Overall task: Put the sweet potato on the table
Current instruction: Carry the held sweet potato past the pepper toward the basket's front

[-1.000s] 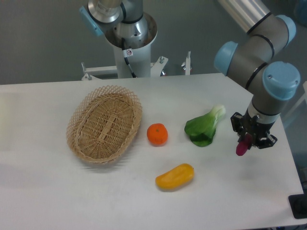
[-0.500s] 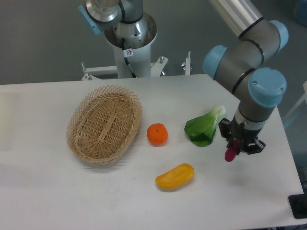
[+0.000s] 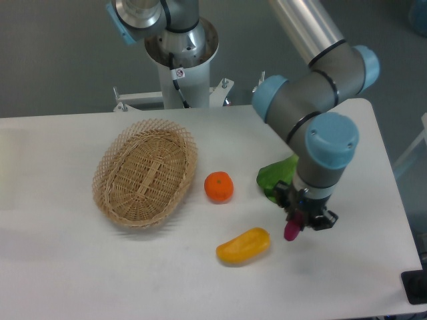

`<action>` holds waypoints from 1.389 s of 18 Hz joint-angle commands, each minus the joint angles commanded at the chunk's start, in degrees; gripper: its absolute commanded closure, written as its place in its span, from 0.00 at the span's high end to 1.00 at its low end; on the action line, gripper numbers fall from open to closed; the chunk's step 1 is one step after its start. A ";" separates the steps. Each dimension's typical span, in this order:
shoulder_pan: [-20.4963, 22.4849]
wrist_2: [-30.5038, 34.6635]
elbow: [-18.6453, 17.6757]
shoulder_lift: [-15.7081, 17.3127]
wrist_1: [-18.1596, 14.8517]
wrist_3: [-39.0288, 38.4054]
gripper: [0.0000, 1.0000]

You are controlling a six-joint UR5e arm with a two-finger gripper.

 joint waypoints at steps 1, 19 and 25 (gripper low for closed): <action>-0.88 0.00 0.00 0.00 0.00 -0.97 0.21; -16.08 -5.80 -0.35 -3.69 5.45 -13.11 0.21; -20.04 -5.71 -3.51 -4.31 6.59 -12.67 0.21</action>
